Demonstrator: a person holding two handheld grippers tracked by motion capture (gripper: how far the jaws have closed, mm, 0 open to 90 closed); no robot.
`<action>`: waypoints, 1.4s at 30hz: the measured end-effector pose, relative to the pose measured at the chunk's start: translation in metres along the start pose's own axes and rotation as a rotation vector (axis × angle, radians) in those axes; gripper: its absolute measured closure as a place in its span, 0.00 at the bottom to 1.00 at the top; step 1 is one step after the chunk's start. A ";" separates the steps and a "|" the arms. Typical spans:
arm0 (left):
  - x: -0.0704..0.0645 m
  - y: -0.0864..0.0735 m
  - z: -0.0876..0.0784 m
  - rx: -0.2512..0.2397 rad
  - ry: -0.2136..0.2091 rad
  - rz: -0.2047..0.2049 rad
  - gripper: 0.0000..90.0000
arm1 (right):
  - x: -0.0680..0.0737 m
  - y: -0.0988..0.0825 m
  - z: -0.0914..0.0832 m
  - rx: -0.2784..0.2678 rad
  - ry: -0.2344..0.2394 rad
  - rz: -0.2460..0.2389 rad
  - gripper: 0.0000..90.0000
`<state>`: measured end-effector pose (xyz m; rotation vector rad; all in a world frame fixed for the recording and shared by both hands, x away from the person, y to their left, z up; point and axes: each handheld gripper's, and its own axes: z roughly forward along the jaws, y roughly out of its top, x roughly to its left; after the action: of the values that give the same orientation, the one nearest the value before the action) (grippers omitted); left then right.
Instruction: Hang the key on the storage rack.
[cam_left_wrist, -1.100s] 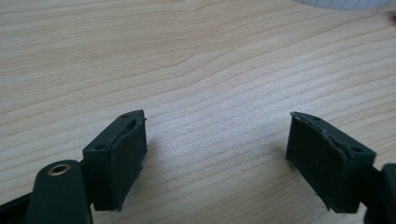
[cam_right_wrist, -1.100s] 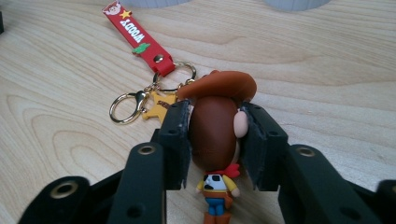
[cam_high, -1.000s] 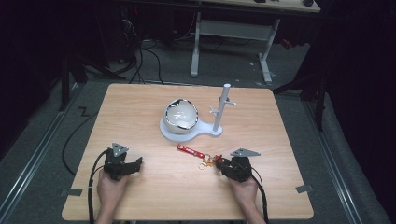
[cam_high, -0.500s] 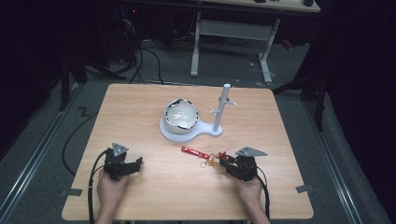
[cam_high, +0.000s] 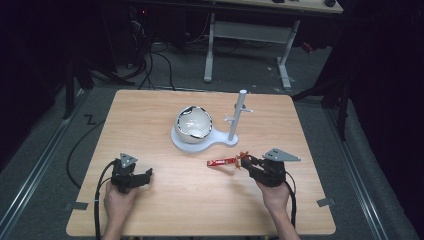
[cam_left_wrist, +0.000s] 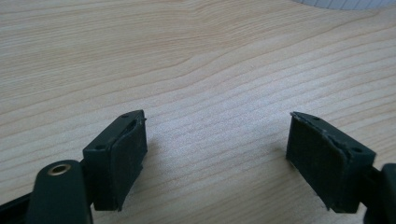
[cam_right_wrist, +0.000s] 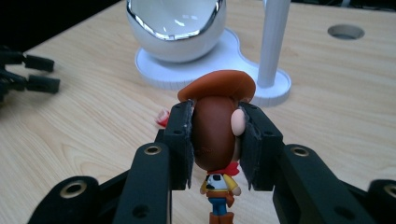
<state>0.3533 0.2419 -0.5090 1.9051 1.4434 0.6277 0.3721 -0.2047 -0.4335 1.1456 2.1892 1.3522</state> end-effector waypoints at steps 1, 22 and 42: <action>0.000 0.000 0.000 0.000 0.000 0.000 0.23 | 0.000 0.006 -0.004 -0.014 0.005 0.004 0.74; 0.000 0.000 0.000 0.000 0.000 -0.001 0.23 | -0.013 0.050 -0.036 -0.130 -0.011 -0.018 0.75; 0.001 0.000 0.000 0.000 -0.001 -0.002 0.23 | -0.019 0.091 -0.047 -0.179 -0.033 -0.058 0.75</action>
<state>0.3537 0.2423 -0.5089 1.9035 1.4445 0.6262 0.3961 -0.2265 -0.3342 1.0234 2.0158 1.4606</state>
